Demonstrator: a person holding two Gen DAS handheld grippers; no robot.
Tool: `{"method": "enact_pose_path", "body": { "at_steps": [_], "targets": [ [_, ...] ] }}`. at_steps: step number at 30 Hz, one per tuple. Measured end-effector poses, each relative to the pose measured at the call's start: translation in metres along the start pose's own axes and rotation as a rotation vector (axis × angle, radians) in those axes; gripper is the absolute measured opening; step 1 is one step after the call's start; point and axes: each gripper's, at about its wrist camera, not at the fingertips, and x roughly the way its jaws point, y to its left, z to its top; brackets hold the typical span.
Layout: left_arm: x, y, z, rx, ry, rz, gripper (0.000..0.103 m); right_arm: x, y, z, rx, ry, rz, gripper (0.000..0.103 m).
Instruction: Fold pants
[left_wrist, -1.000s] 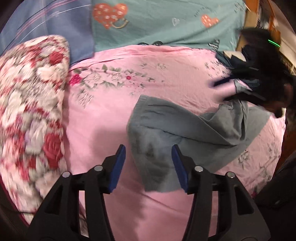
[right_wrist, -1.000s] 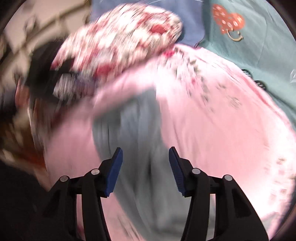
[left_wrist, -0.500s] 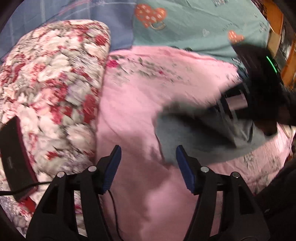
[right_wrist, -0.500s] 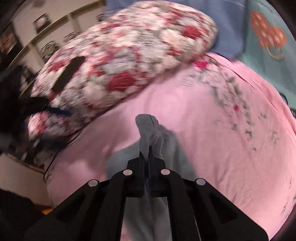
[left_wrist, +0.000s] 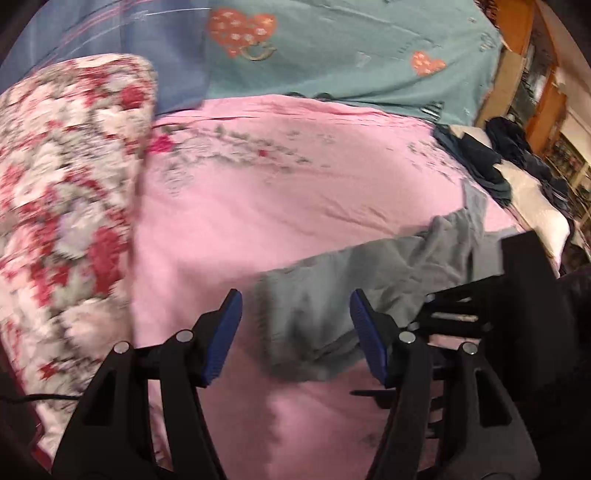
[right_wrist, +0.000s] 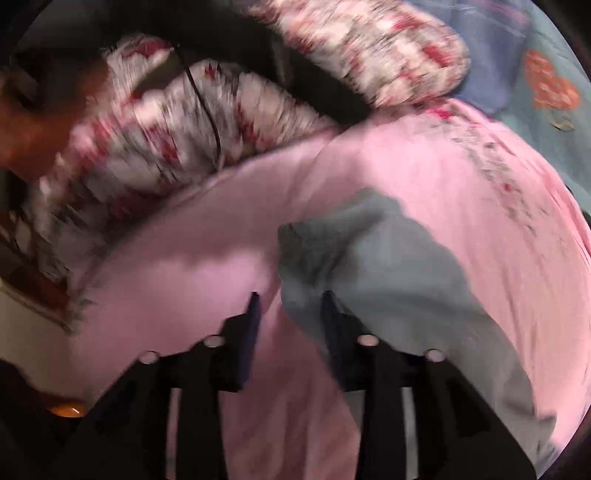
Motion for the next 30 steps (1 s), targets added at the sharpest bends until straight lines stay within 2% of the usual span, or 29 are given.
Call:
{"method": "enact_pose_path", "body": {
  "at_steps": [3,5,7,8,9,10,11,16,18,20,22,24,27,30],
  "targets": [
    [0.033,-0.024,-0.001,0.071,0.033,-0.103,0.061,-0.039,-0.025,-0.027,0.136,0.011,-0.049,0.038],
    [0.068,-0.028,-0.009,0.099,0.105,-0.076,0.06,-0.063,-0.054,-0.053,0.278,0.037,-0.125,0.038],
    [0.099,-0.02,-0.019,0.056,0.182,-0.048,0.055,-0.086,-0.084,-0.082,0.425,0.07,-0.224,0.038],
    [0.107,-0.014,-0.023,0.022,0.189,-0.055,0.055,-0.102,-0.101,-0.1,0.519,0.084,-0.296,0.038],
    [0.108,-0.012,-0.024,0.0,0.177,-0.066,0.056,-0.114,-0.116,-0.115,0.595,0.092,-0.347,0.039],
    [0.108,-0.011,-0.023,-0.018,0.172,-0.069,0.056,-0.133,-0.136,-0.135,0.701,0.094,-0.405,0.045],
    [0.107,-0.012,-0.022,-0.027,0.173,-0.068,0.057,-0.147,-0.15,-0.152,0.781,0.089,-0.452,0.046],
    [0.109,-0.018,-0.02,-0.056,0.181,-0.021,0.059,-0.224,-0.246,-0.218,1.141,-0.01,-0.645,0.05],
    [0.113,-0.025,-0.02,-0.063,0.187,0.016,0.065,-0.242,-0.291,-0.231,1.233,-0.052,-0.682,0.05],
    [0.117,-0.036,-0.02,-0.057,0.195,0.071,0.072,-0.246,-0.337,-0.241,1.315,-0.054,-0.697,0.05],
    [0.118,-0.041,-0.024,-0.047,0.202,0.121,0.078,-0.245,-0.377,-0.254,1.373,-0.064,-0.686,0.05],
    [0.123,-0.046,-0.023,-0.058,0.207,0.162,0.084,-0.232,-0.414,-0.267,1.424,-0.029,-0.678,0.05],
    [0.125,-0.048,-0.022,-0.08,0.216,0.19,0.087,-0.211,-0.454,-0.286,1.482,0.011,-0.637,0.038],
    [0.126,-0.047,-0.021,-0.103,0.218,0.199,0.087,-0.197,-0.478,-0.288,1.485,0.073,-0.665,0.038]
  ]
}}
